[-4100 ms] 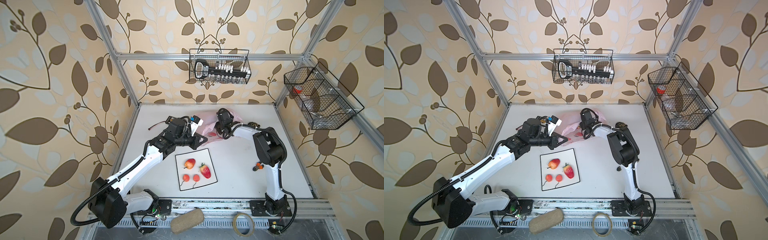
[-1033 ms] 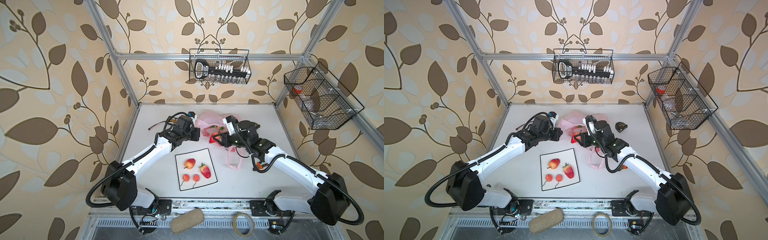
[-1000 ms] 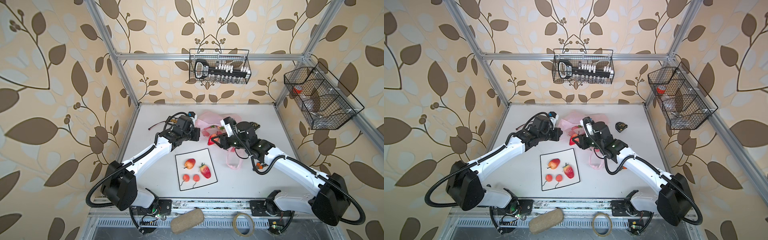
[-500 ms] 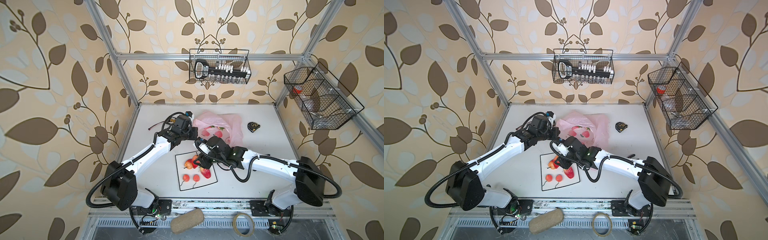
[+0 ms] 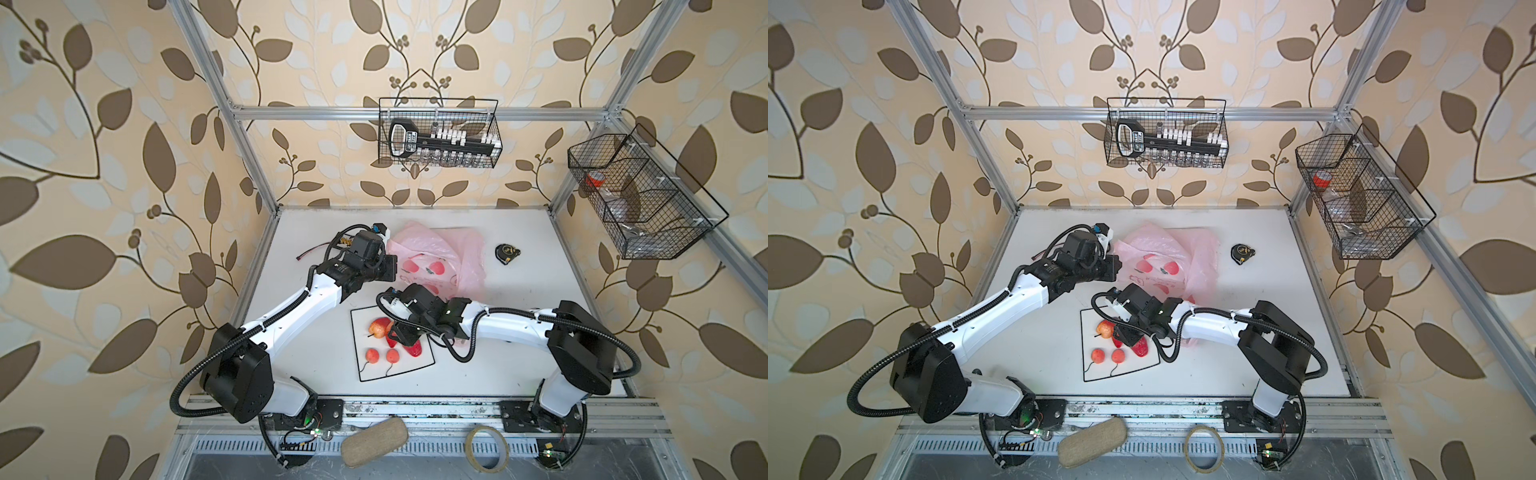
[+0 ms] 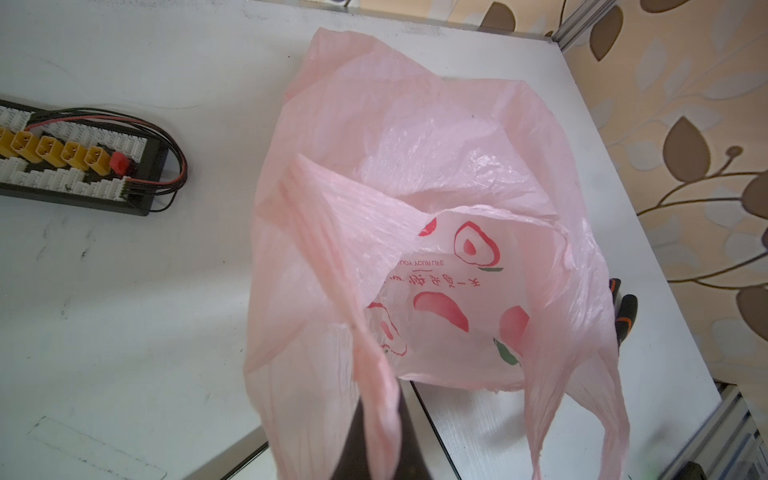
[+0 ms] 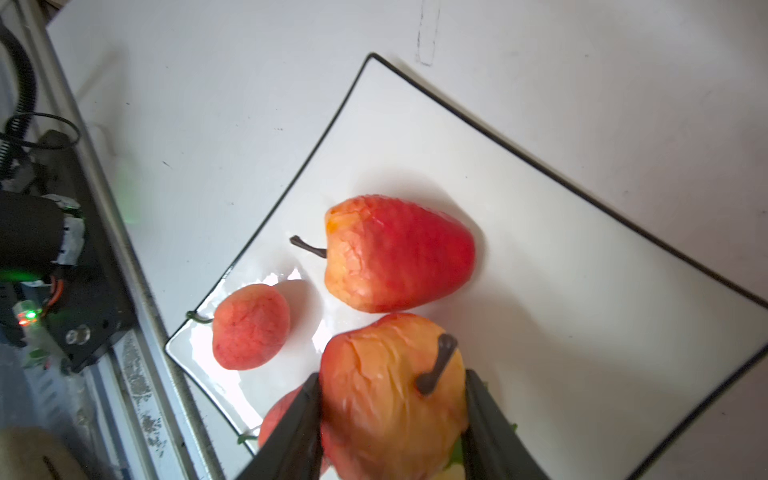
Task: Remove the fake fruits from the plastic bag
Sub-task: 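Open the right gripper to release the apple onto the tray, then move the right gripper back over the bag opening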
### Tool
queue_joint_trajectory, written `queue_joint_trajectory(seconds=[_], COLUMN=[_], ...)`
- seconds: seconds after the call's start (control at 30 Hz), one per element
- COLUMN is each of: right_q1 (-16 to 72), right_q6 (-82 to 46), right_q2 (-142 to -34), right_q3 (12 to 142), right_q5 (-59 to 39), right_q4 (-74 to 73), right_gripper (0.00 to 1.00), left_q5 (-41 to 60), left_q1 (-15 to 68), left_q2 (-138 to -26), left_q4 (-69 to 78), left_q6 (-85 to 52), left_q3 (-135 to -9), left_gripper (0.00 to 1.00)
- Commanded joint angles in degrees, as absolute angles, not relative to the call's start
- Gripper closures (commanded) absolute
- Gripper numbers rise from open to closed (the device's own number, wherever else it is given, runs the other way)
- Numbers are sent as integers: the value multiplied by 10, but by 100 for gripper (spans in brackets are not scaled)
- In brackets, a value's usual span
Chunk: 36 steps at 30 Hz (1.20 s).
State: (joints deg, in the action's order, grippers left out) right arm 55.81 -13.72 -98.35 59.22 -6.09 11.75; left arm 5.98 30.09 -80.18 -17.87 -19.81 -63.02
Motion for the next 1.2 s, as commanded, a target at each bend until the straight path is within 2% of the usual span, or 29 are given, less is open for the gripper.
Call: queue_joint_trajectory(seconds=[0.0,0.1,0.2,0.33,0.57,0.8,1.0,1.07,1.17], right_q1=[559,559,559,560,569,568,559,544,515], right_q6=[-149,-152,-151,-145,-105,-98,-142,-168,-196], right_q2=[-1005,-1009,-997,-969,-876,-736,-648,-627,-603], right_q3=[606,604,597,582,519,422,386,384,386], right_q5=[-38,-32,-26,-23,-35,-64,-27,2,66], right_q4=[110,104,97,88,54,-27,-38,-38,-32], right_gripper=[58,44,35,30,28,33,37,43,59], left_q5=[61,61,60,60,62,65,67,68,73], left_q1=[305,305,305,305,305,304,304,304,304], left_q2=[-777,-772,-766,-768,-772,-777,-775,-775,-773], left_q4=[-177,-178,-175,-174,-168,-166,-164,-163,-160], left_q6=[-199,-199,-200,-201,-200,-198,-201,-202,-203], left_q3=[-644,-642,-636,-635,-639,-642,-642,-641,-639], left_gripper=[100,100,100,100,100,100,100,100,100])
